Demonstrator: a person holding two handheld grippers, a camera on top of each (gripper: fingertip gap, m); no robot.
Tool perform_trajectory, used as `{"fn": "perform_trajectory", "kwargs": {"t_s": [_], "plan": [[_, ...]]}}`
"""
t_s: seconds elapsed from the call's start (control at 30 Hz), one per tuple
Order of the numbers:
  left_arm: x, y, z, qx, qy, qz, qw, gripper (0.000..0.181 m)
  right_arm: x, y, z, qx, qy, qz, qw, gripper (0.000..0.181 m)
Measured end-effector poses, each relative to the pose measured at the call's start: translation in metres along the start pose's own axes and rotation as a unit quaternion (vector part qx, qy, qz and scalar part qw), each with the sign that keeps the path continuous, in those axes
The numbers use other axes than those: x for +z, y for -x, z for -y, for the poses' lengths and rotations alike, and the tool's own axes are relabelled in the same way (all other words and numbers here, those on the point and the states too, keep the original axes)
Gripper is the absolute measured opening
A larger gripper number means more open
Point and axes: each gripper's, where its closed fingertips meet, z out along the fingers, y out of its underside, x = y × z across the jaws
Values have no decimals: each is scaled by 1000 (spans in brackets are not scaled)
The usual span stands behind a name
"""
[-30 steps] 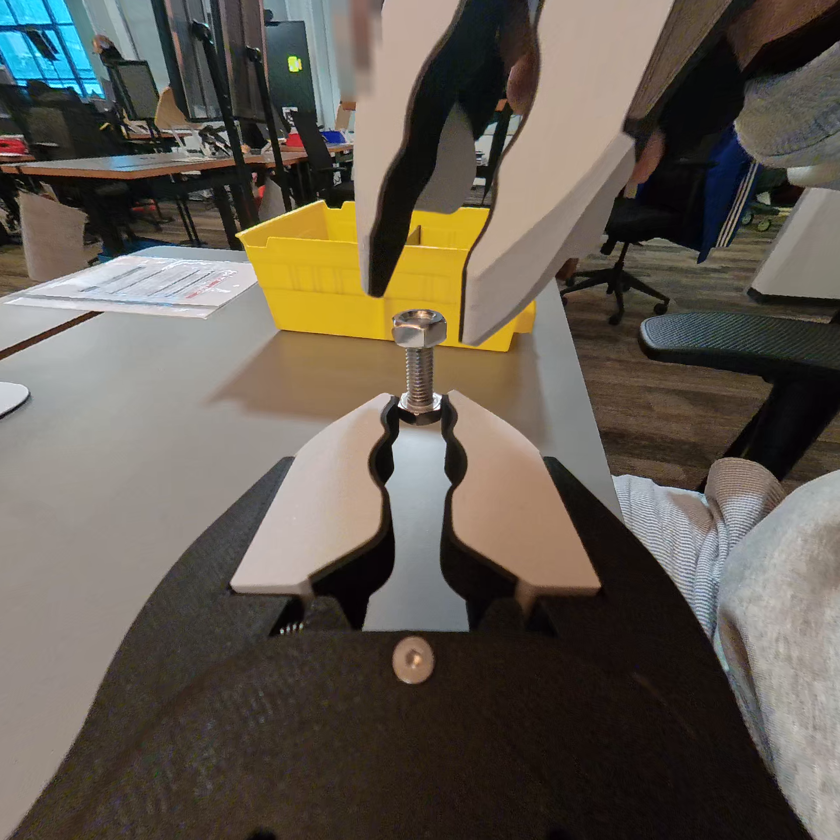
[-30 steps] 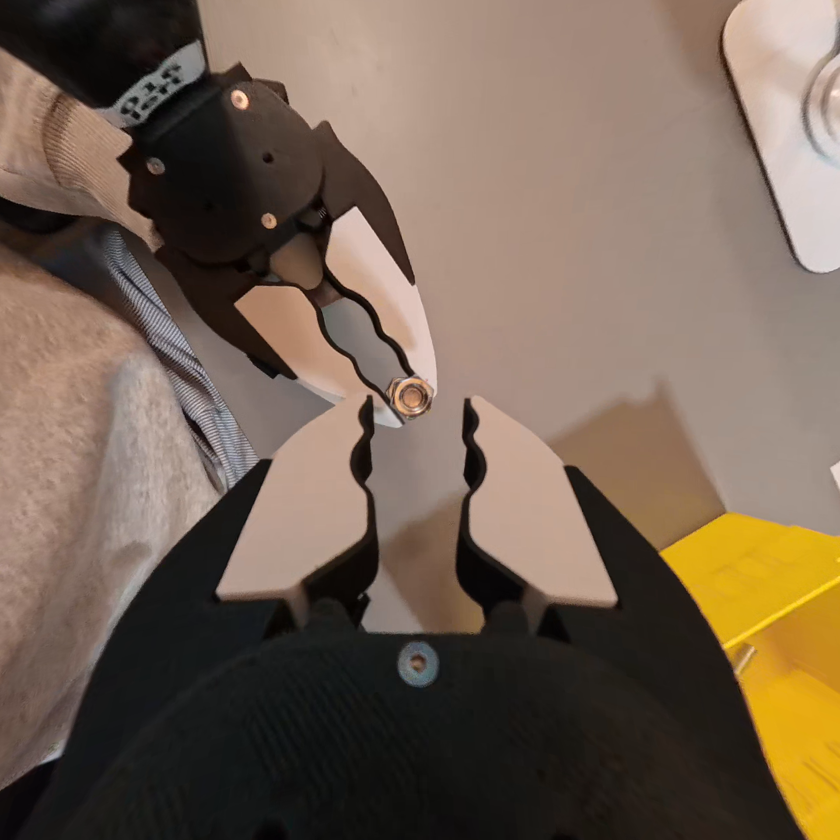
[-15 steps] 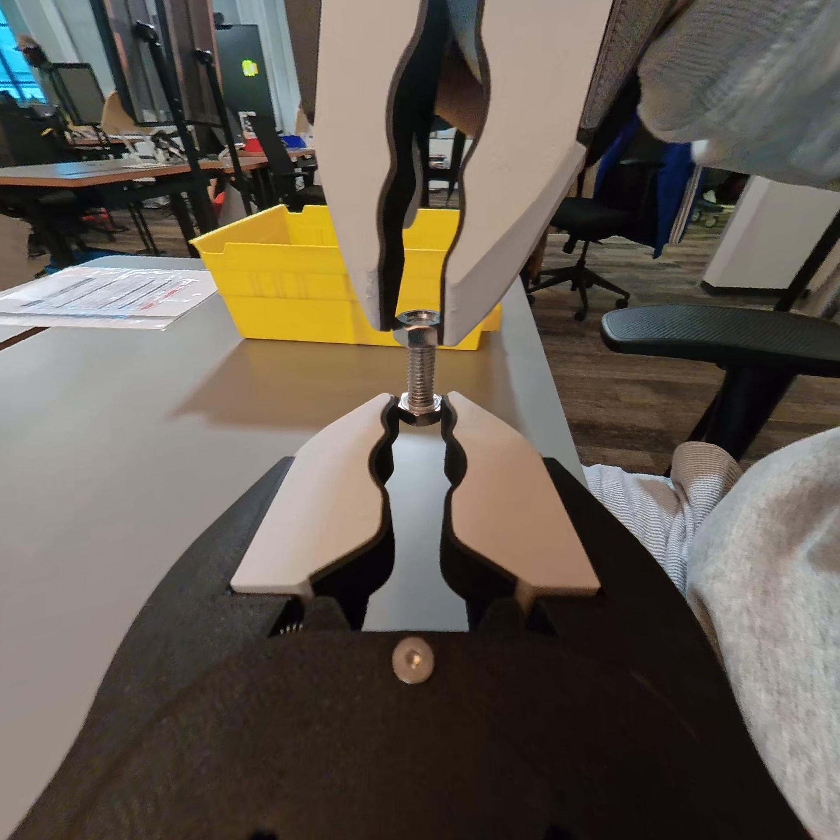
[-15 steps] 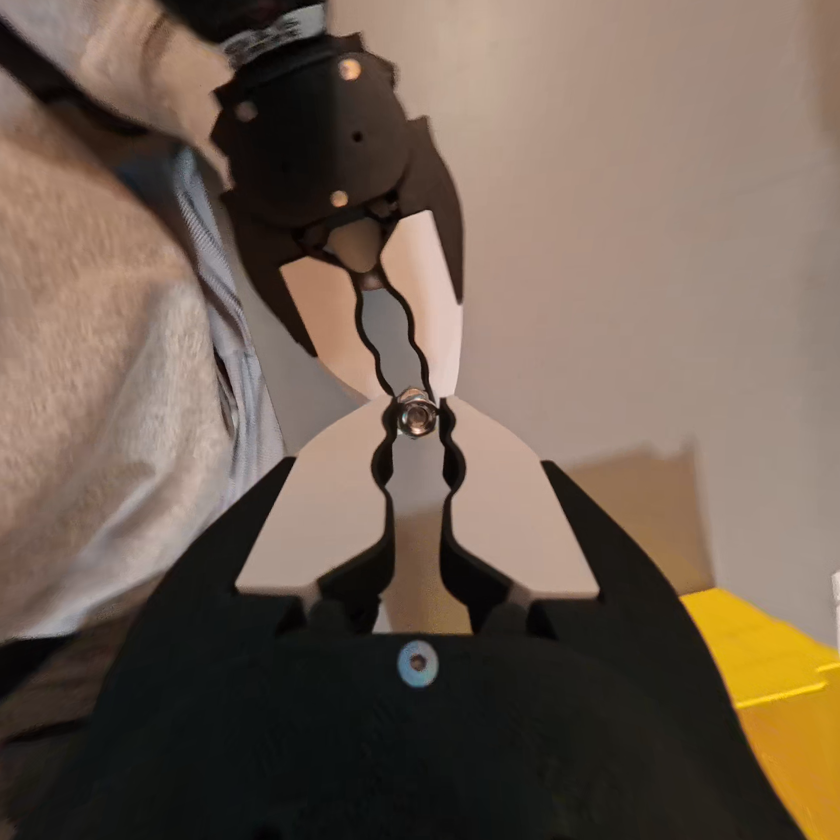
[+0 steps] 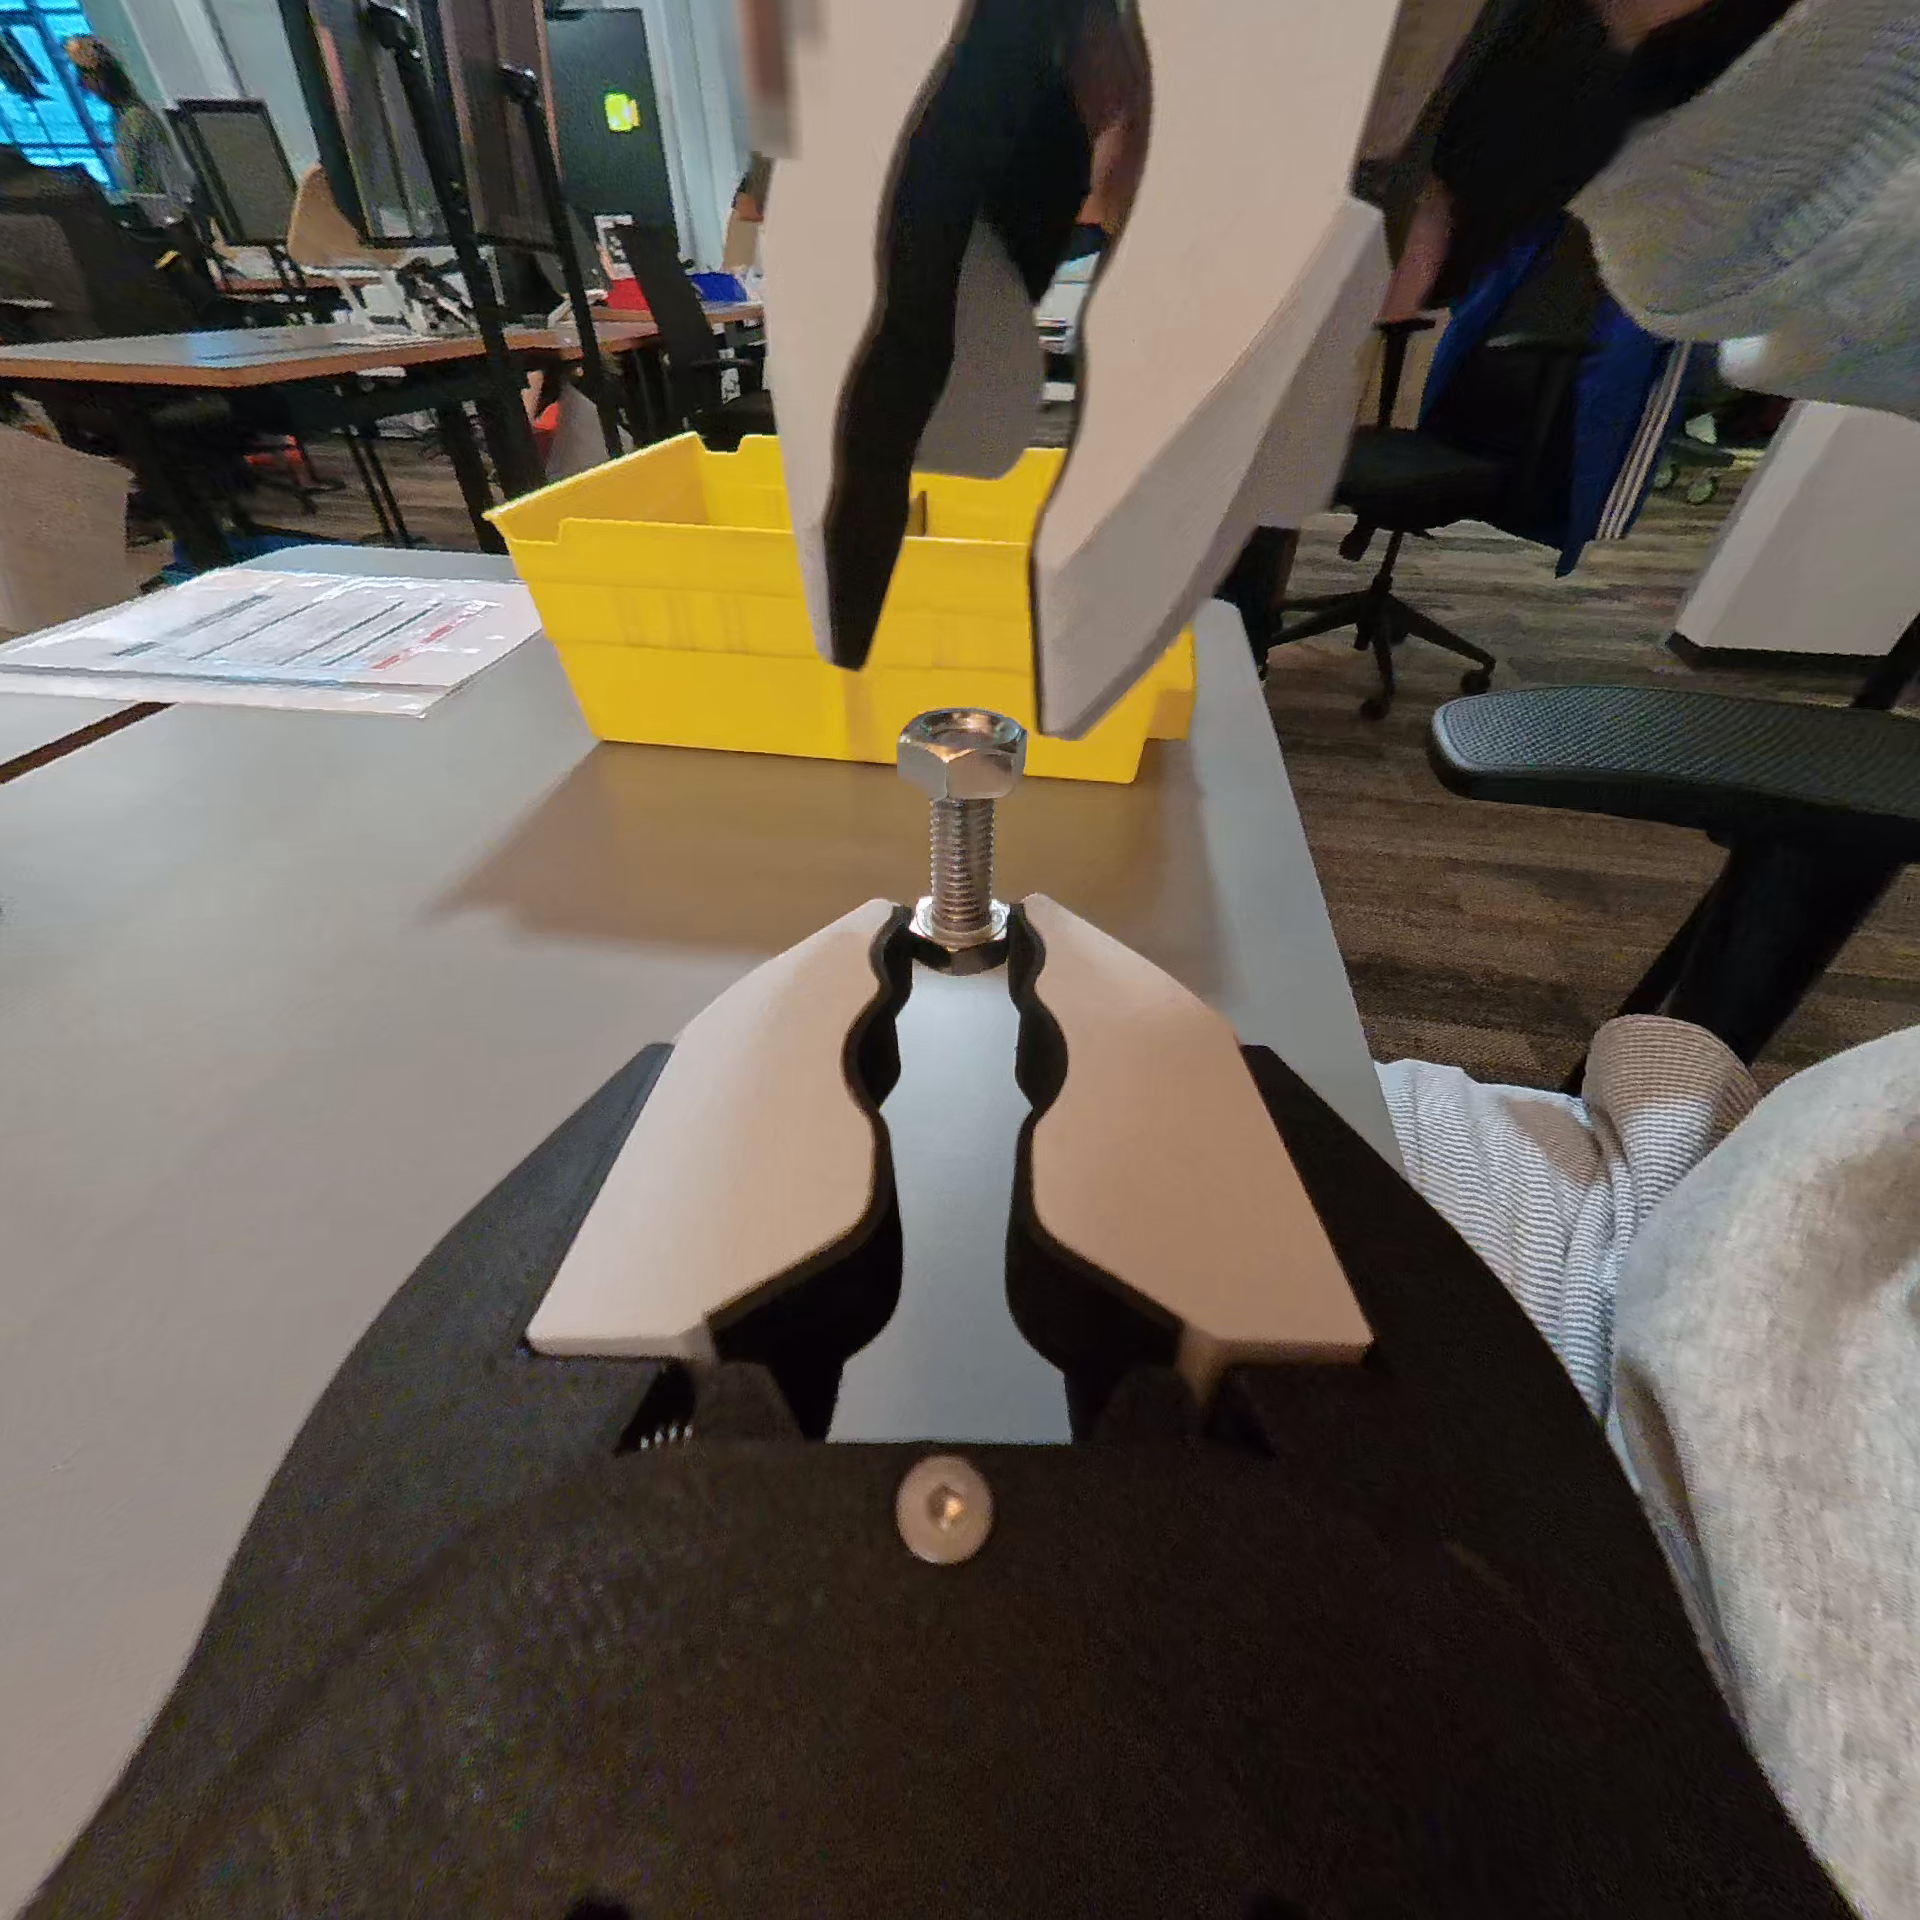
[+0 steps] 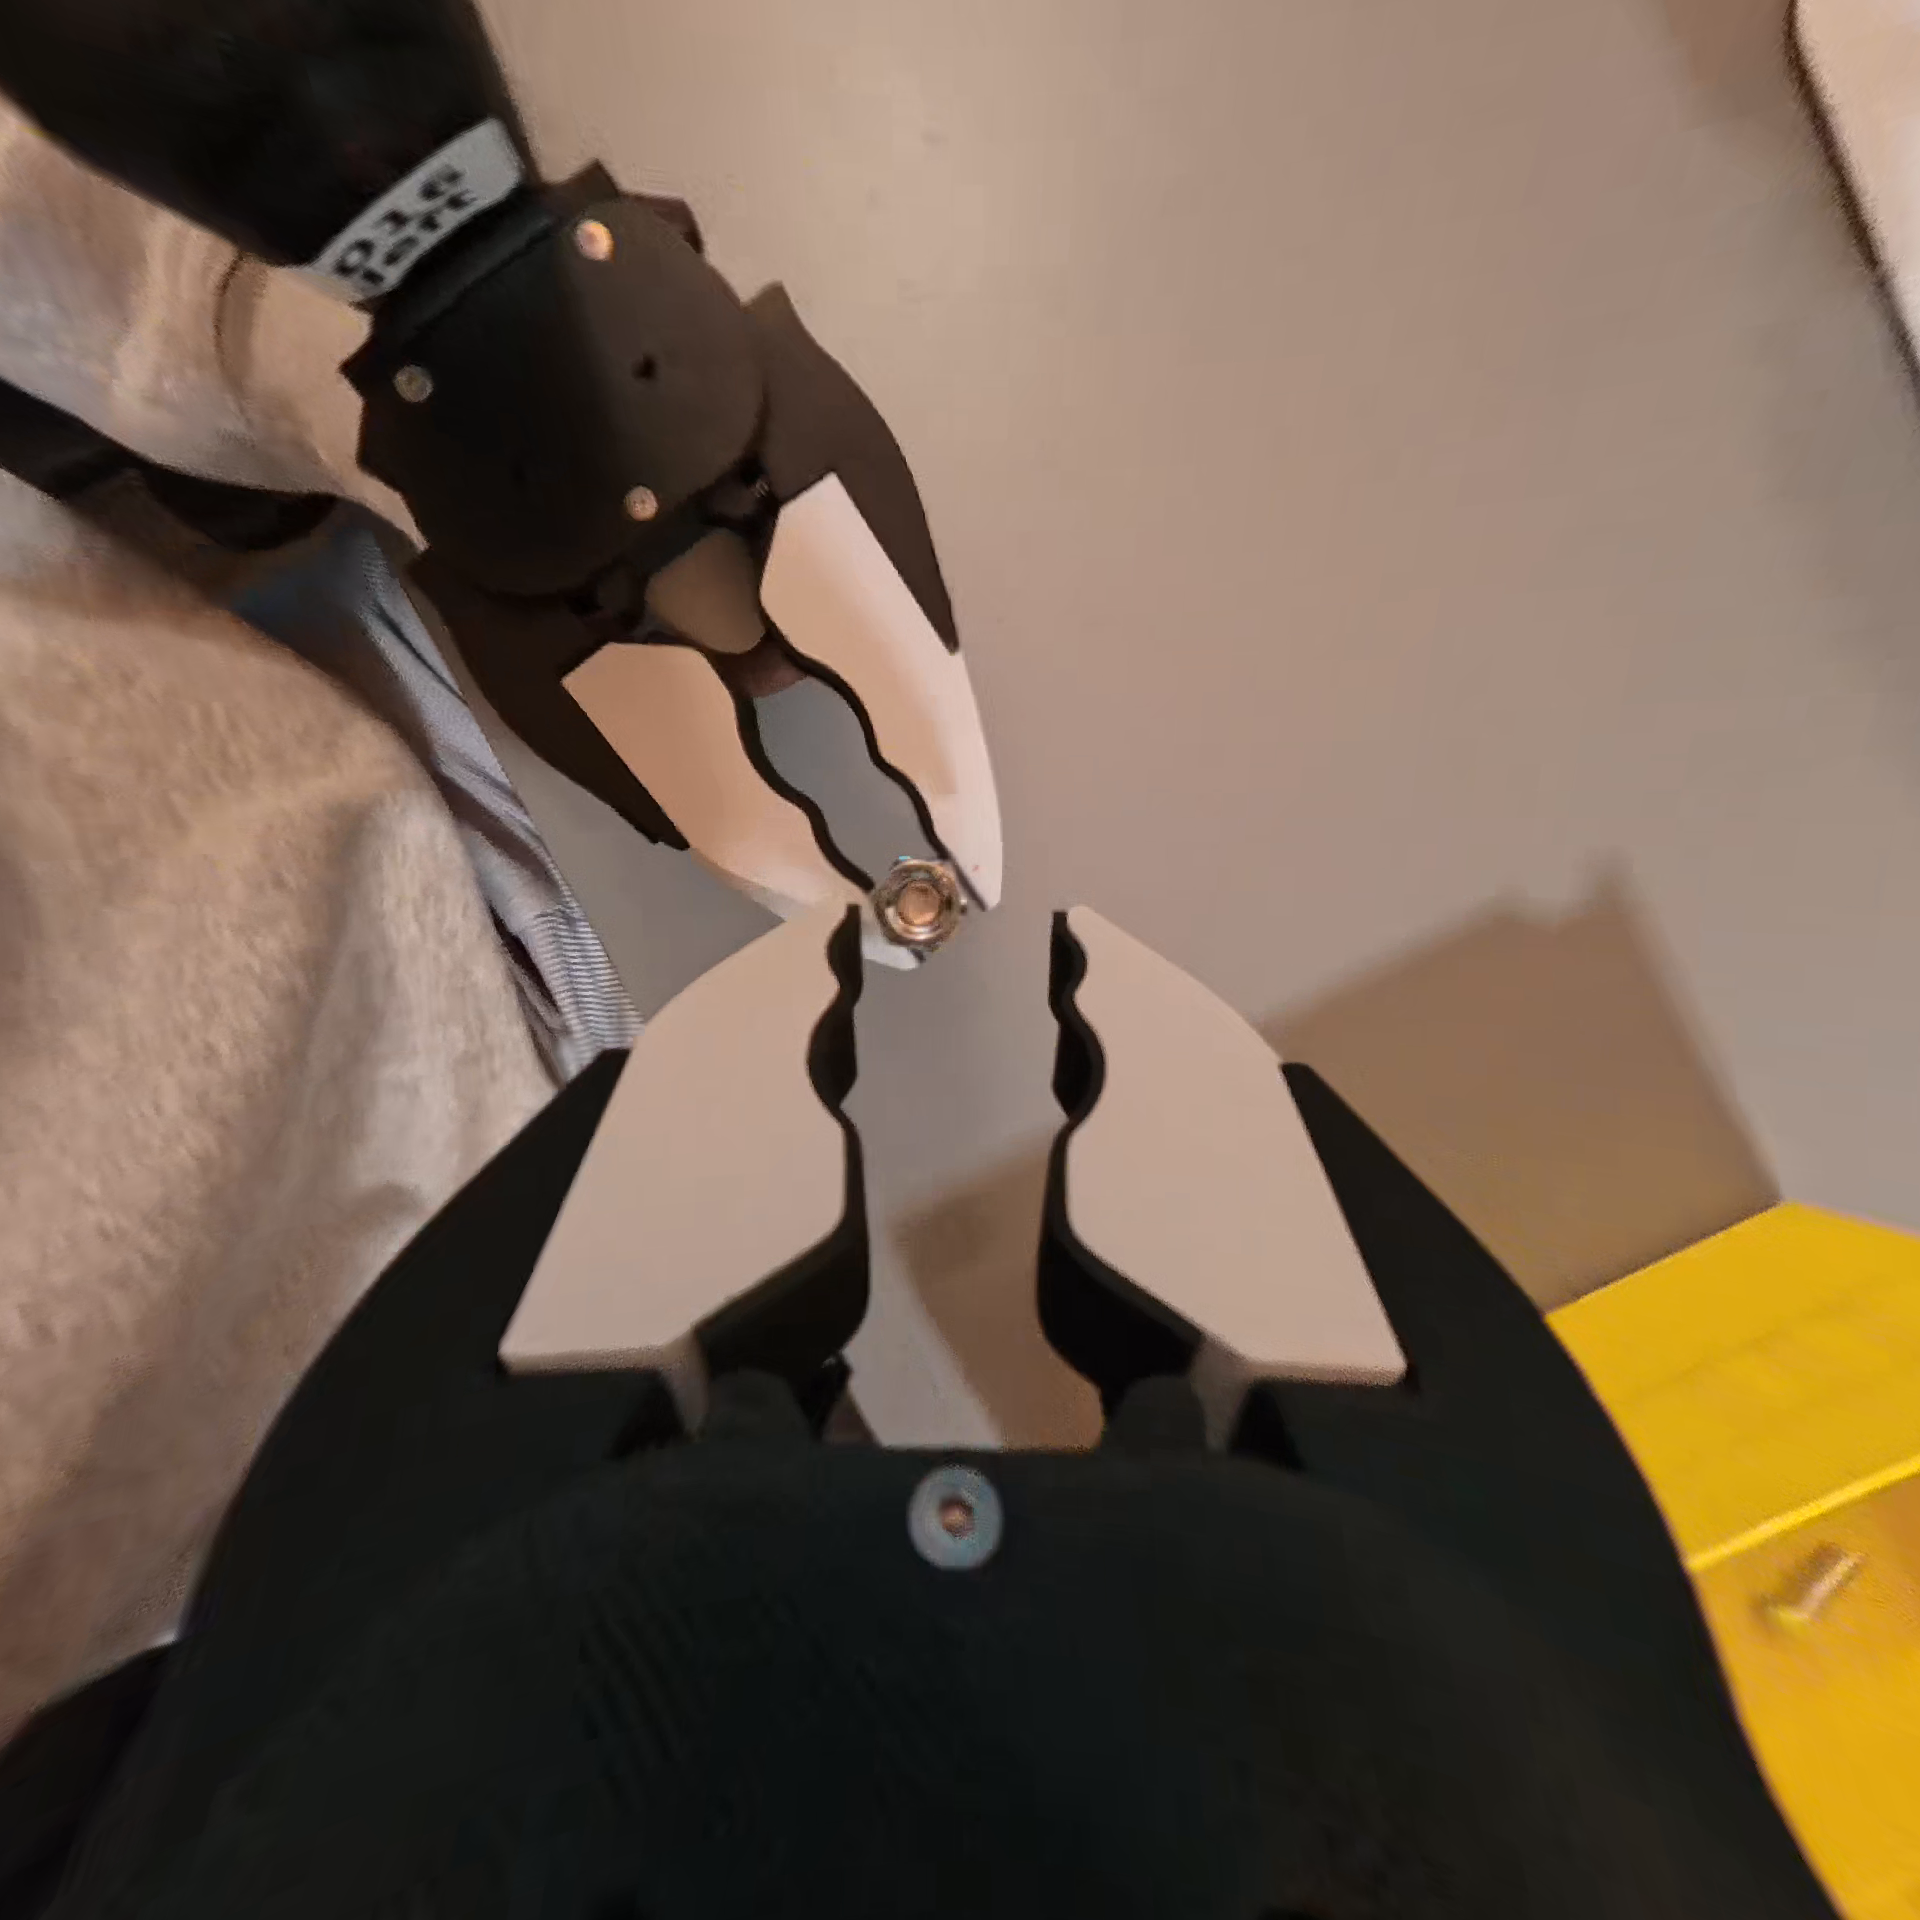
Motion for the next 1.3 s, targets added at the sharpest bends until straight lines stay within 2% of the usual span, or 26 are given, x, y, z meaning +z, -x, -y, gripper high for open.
{"fn": "perform_trajectory", "kwargs": {"t_s": [0.1, 0.2, 0.3, 0.63, 0.77, 1.0, 1.13, 1.3], "plan": [[0, 4, -2, -4, 6, 12, 1000, 18, 7, 3, -3, 32, 7, 10, 999, 35], [0, 4, -1, -6, 5, 13, 1000, 18, 10, 3, -2, 27, 6, 0, 1000, 20], [0, 4, -1, -5, 4, 12, 1000, 18, 9, 4, -3, 16, 17, -2, 1000, 18], [3, -9, -3, 8, 6, -25, 1000, 18, 8, 14, -11, -167, 39, 15, 985, 23], [2, -6, -1, -1, 2, -22, 1000, 18, 5, 12, -9, -121, 31, 9, 992, 35], [2, 1, -4, 1, 16, 9, 1000, 18, 7, 6, 0, 5, 8, -27, 1000, 35], [0, 3, -1, 1, 14, 18, 1000, 18, 12, 3, -1, 6, 12, -51, 999, 32], [1, 4, -2, 2, 16, 19, 1000, 17, 10, 2, 2, -12, 14, -53, 998, 18]]}}
